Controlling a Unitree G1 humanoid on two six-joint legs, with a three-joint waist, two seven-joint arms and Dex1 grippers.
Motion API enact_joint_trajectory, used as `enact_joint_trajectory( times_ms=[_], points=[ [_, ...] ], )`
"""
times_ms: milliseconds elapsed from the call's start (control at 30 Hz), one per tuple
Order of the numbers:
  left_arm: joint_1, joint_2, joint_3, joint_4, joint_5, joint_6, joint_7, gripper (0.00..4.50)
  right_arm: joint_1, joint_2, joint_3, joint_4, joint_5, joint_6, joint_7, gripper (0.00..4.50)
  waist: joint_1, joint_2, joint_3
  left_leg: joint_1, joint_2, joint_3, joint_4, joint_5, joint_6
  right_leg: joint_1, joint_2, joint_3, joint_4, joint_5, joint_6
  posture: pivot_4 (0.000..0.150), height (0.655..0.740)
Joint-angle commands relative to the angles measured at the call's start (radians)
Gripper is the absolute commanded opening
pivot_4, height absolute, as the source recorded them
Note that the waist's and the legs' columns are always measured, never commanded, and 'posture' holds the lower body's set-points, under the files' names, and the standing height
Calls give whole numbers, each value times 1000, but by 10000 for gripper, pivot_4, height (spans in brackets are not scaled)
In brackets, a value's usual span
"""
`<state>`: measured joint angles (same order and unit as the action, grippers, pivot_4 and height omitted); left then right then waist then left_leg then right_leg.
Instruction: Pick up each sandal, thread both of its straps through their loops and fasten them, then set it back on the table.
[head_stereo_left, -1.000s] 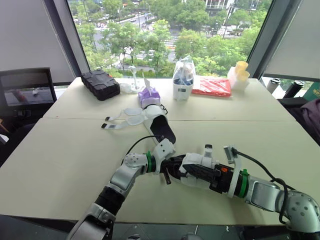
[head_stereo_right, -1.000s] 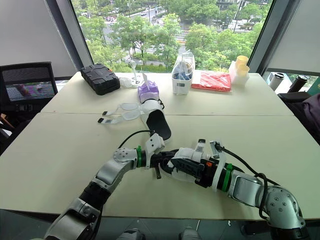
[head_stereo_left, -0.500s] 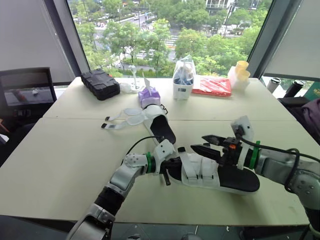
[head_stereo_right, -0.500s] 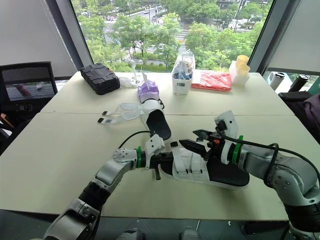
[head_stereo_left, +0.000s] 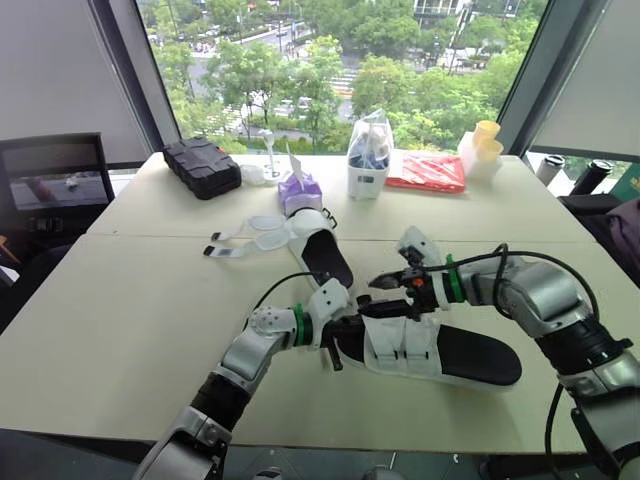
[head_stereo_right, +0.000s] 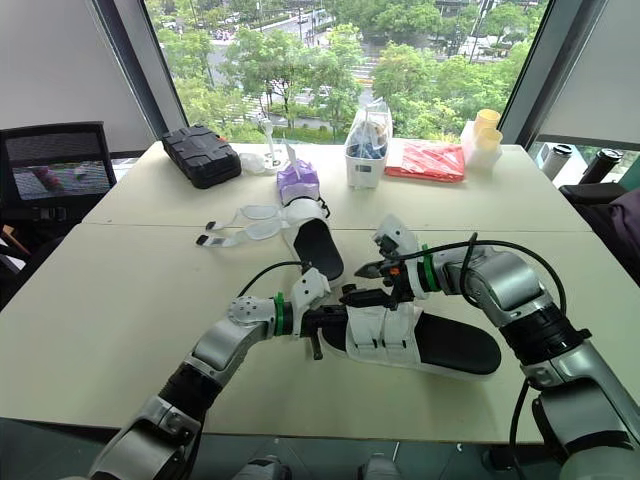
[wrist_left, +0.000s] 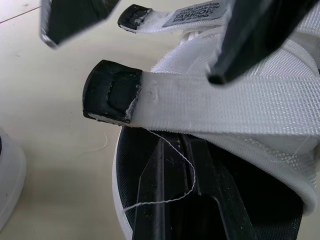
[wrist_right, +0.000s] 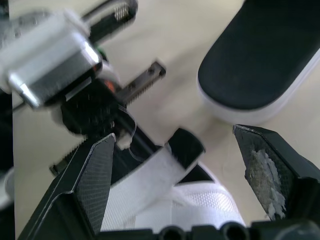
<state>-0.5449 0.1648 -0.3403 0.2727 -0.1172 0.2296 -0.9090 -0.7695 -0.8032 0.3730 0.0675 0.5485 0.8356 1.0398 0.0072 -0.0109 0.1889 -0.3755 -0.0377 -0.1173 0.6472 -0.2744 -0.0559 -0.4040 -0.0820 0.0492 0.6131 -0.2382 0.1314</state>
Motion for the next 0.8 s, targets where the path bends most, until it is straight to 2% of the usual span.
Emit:
enact_joint_trajectory(
  times_ms=[33, 67, 167, 333, 367, 533, 800],
  points=[
    [23, -1, -7, 0, 14, 12, 18, 0, -34, 8, 20, 12, -57, -18, 83, 40859, -1, 0, 0, 0, 0, 0, 0, 0, 0, 0, 0, 0, 0, 0, 0, 1500, 7400],
    [24, -1, -6, -1, 14, 12, 20, 0, -37, 16, 18, 17, -64, -17, 92, 40859, -2, 0, 0, 0, 0, 0, 0, 0, 0, 0, 0, 0, 0, 0, 0, 1500, 7400],
    [27, -3, -6, -5, 12, 15, 27, 0, -48, 47, -8, 35, -77, -12, 91, 31780, -5, 0, 0, 0, 0, 0, 0, 0, 0, 0, 0, 0, 0, 0, 0, 1500, 7400],
    [32, -3, -8, -9, 12, 17, 32, 0, -40, 74, -47, 33, -88, -14, 93, 6779, -4, 0, 0, 0, 0, 0, 0, 0, 0, 0, 0, 0, 1, 0, 0, 1500, 7400],
    [32, -3, -8, -8, 12, 16, 31, 0, -35, 81, -61, 25, -79, -4, 91, 344, -4, 0, 0, 0, 0, 0, 0, 0, 0, 0, 0, 0, 0, 0, 0, 1500, 7400],
    [29, 0, -7, -3, 13, 14, 30, 0, -13, 89, -142, -14, -55, 31, 70, 102, -4, 0, 0, 0, 0, 0, 0, 0, 0, 0, 0, 0, 1, 0, 0, 1500, 7400],
    [36, 7, -6, -8, 13, 16, 27, 0, 105, 89, -342, -112, -12, 137, -103, 102, -4, 0, 0, 0, 0, 0, 0, 0, 0, 0, 0, 0, 1, 0, 0, 1500, 7400]
  ],
)
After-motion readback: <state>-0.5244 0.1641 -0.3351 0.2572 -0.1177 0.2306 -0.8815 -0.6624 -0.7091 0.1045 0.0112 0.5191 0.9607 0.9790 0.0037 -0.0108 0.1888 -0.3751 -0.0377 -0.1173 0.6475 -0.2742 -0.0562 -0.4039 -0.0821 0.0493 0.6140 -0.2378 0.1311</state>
